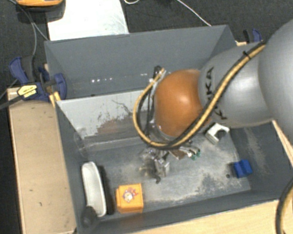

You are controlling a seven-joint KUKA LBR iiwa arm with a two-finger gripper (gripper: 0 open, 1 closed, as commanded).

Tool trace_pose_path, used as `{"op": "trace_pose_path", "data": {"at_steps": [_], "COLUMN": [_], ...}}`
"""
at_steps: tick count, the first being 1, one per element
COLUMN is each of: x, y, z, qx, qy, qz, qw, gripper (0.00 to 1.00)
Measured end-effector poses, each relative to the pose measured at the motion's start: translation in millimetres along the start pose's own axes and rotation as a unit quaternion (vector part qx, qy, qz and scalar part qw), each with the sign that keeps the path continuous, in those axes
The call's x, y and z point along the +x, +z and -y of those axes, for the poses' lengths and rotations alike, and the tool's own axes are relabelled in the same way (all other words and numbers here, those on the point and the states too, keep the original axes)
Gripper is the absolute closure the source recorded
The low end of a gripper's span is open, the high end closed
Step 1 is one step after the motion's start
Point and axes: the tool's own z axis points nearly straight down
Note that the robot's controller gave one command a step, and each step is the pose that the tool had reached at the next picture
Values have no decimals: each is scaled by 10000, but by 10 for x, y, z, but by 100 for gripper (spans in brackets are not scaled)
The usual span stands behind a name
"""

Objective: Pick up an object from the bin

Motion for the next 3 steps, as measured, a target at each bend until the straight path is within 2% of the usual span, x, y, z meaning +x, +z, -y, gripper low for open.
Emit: {"op": "trace_pose_path", "data": {"at_steps": [1,2,3], "x": [4,18,13], "y": [-24,-144,-359], "z": [-2,-10,-8], "qx": [-2,-16,-11], "qy": [3,6,11], "qz": [-1,-30,-18], "qw": [10000,10000,10000], "gripper": [100,100,100]}}
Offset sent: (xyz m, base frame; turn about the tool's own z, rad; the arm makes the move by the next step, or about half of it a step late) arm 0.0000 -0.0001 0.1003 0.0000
